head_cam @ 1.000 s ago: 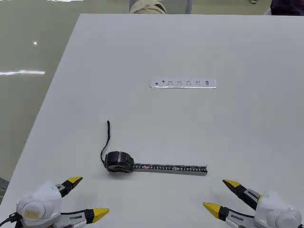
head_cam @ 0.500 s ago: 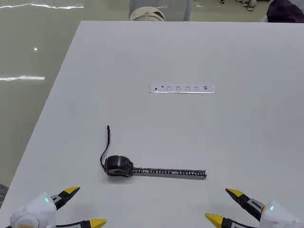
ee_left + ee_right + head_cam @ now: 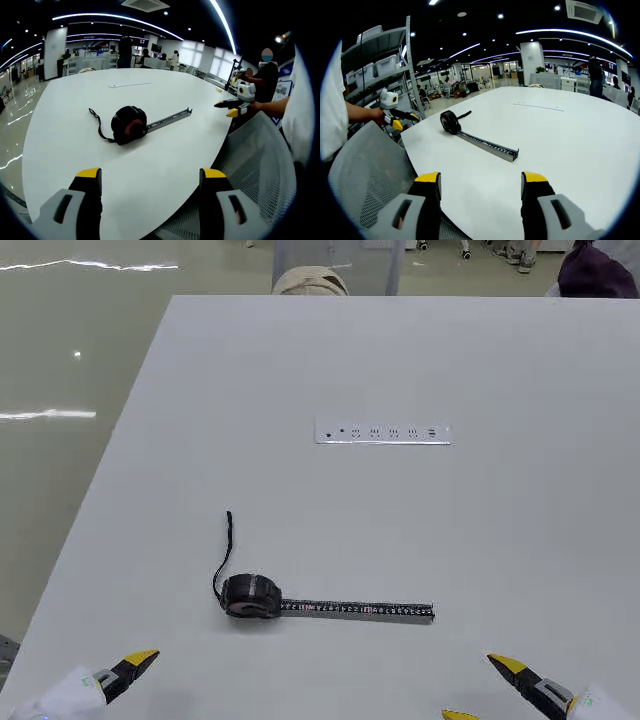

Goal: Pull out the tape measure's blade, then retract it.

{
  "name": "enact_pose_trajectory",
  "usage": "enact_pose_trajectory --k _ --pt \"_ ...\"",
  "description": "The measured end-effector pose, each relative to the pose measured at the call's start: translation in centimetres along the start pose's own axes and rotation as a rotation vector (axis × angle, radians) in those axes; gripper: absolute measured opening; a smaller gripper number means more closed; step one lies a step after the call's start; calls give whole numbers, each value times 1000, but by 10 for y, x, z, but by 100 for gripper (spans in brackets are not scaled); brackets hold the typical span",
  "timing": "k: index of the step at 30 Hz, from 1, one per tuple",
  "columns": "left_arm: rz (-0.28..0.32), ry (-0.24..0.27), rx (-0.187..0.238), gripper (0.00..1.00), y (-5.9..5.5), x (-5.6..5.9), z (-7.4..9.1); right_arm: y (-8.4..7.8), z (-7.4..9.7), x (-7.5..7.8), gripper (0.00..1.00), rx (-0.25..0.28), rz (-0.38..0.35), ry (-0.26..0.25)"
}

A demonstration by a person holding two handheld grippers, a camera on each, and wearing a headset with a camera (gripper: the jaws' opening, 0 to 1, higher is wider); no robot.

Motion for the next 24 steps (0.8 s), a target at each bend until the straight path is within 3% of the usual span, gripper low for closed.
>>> enact_pose_trajectory --k 14,24 --pt "37 19 22 78 -10 1 13 -4 18 -7 66 0 -2 -22" --pt "43 19 17 78 -11 -1 11 -4 18 -7 66 1 -11 -23"
Point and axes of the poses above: the centre of the closed fingertips' face, and the gripper's own axes: z roughly backward along the fingers, x roughly to its right, y roughly out of its top, the point moved 9 cm from there along z, roughly backward along the fingers, and after that the axes turned 9 degrees about z, right-handed, at the moved point
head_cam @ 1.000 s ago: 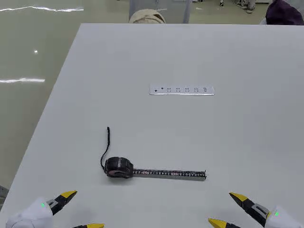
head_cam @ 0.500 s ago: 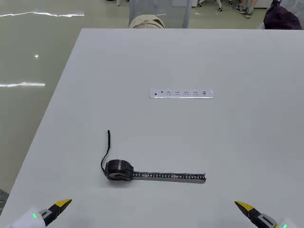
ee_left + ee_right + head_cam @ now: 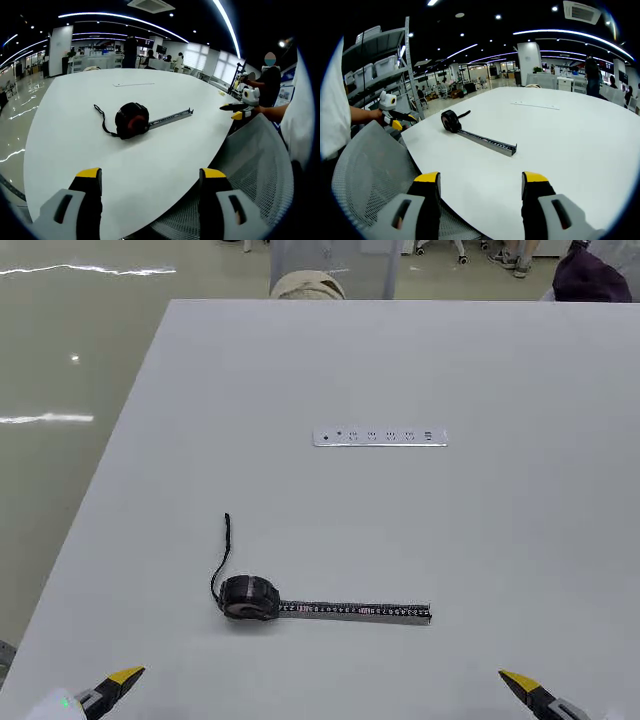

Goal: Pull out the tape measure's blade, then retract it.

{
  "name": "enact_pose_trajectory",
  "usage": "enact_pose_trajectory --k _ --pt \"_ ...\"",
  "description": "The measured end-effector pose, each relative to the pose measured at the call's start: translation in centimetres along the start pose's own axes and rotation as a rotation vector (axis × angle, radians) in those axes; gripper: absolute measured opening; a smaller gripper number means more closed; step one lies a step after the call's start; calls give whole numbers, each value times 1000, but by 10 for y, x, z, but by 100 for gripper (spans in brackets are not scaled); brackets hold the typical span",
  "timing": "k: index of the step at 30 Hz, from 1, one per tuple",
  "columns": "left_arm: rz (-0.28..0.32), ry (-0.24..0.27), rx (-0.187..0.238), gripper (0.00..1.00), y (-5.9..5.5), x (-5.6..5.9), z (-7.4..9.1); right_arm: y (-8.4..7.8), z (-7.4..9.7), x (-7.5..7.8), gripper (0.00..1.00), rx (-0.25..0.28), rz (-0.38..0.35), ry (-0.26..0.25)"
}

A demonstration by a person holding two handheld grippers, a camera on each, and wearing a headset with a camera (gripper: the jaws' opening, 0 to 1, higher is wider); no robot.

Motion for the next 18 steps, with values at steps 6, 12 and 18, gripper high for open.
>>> enact_pose_trajectory --k 6,12,18 --pt "-6 0 -6 78 1 0 -1 1 -1 1 66 -3 0 3" --pt "-8 -4 -5 77 3 2 -2 1 -2 0 65 -4 0 9" --pt "4 2 -5 77 6 5 -4 2 -3 -1 65 -4 3 15"
Point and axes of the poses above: the centre of the closed fingertips' face, and the gripper's own axes: z roughly backward along the fingers, x roughly to its right, y roughly out of its top, the point moved 9 cm from there along z, roughly backward along the fingers, and after that the axes turned 9 degrees about z, right-handed, at the moved point
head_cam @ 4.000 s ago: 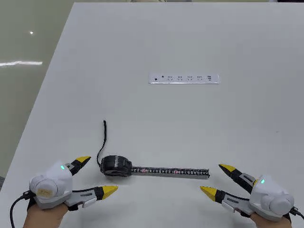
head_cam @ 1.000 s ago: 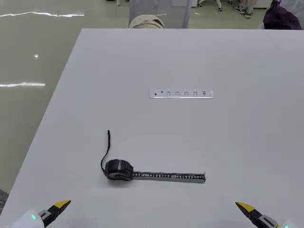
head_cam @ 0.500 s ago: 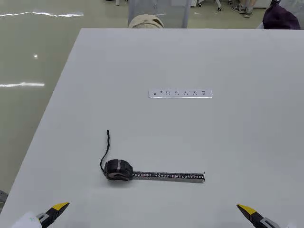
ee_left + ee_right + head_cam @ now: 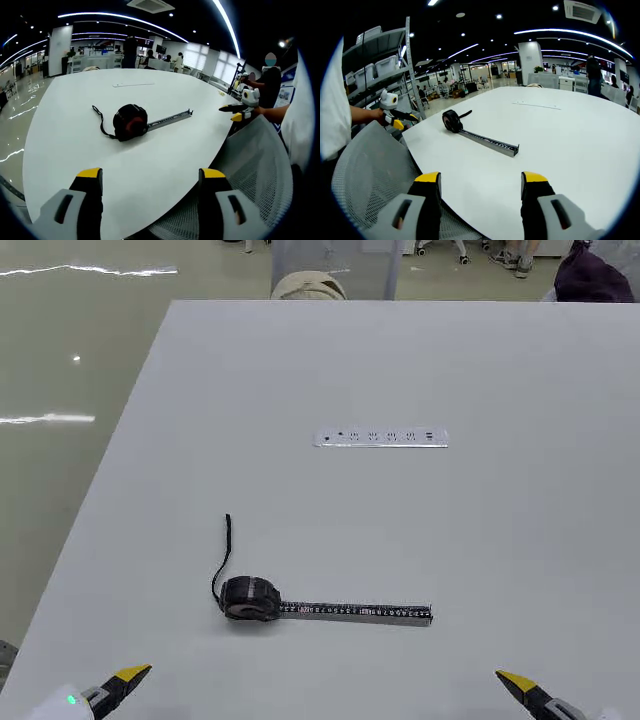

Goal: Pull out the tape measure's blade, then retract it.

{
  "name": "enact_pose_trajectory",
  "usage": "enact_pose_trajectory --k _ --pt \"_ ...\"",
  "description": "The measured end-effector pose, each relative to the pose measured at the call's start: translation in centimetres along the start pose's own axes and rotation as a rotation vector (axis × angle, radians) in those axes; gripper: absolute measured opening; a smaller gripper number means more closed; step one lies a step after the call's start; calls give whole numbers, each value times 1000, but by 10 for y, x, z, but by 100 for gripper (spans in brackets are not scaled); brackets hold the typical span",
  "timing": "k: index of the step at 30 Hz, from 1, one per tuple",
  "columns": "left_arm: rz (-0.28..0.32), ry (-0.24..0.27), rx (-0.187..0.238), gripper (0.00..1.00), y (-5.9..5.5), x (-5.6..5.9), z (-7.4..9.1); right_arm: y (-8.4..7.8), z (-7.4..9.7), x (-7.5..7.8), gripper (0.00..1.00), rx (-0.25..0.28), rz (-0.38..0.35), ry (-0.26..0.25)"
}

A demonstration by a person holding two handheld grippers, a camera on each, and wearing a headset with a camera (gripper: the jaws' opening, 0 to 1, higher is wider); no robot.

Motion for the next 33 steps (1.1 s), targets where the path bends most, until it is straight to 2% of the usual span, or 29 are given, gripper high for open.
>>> enact_pose_trajectory --k 12,33 --pt "16 23 -7 75 7 9 -9 -1 -1 -2 64 1 5 17" --pt "61 15 20 74 18 13 -22 1 -4 2 63 2 7 17"
Point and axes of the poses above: the centre of the closed fingertips' face, and the gripper's own axes: z roughly backward along the fingers, x roughly to its right, y roughly out of its top, the point moved 9 cm from there along z, roughly backward along the fingers, and after that the axes turned 9 degrees about z, right-handed, at the moved point
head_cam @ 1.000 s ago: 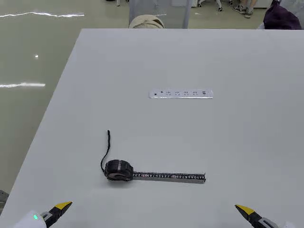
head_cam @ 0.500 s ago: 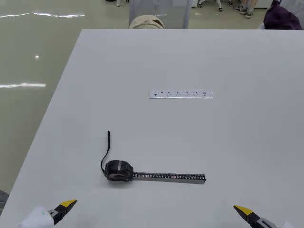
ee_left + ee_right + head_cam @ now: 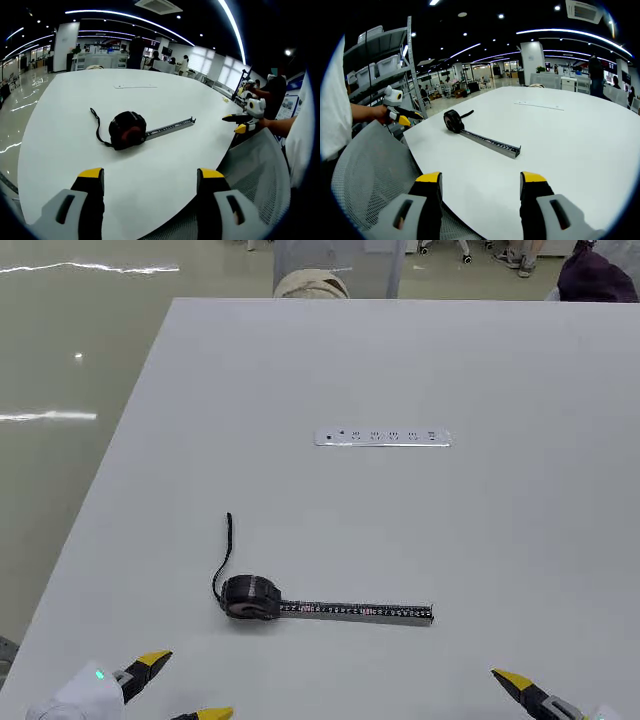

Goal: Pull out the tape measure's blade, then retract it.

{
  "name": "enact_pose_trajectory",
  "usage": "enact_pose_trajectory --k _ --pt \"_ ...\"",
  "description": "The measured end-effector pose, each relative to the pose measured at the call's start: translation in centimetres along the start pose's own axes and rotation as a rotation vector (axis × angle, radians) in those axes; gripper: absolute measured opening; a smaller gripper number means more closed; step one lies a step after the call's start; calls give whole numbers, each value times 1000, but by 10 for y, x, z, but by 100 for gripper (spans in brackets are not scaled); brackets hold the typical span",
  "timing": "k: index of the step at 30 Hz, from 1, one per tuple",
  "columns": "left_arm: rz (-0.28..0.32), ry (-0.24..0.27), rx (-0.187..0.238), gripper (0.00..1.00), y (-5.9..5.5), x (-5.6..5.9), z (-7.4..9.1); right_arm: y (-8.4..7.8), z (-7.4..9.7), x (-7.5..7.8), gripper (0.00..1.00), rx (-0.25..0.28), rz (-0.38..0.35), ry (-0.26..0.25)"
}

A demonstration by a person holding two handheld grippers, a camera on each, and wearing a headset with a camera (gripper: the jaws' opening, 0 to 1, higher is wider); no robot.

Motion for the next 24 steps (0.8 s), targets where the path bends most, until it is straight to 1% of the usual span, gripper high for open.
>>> enact_pose_trajectory --k 5,11,17,19,24 --pt "15 13 6 73 2 0 -2 2 -2 -1 63 -3 5 7" --pt "24 12 9 74 6 2 -6 4 -3 -1 63 -5 8 10" --pt "18 13 -7 74 9 5 -11 5 -4 0 63 -3 10 8" --pt "11 20 -26 74 8 4 -13 5 -4 1 63 -1 7 9" --pt "13 21 -30 74 12 5 -17 4 -4 1 63 -2 11 15"
Point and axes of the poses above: the centre of the closed fingertips' face, and the gripper's own axes: z roughly backward along the fingers, x roughly to its right, y roughly out of its top, the point moved 9 cm from there along z, roughly backward along the fingers, and after that the axes turned 9 degrees about z, right-handed, at the moved point
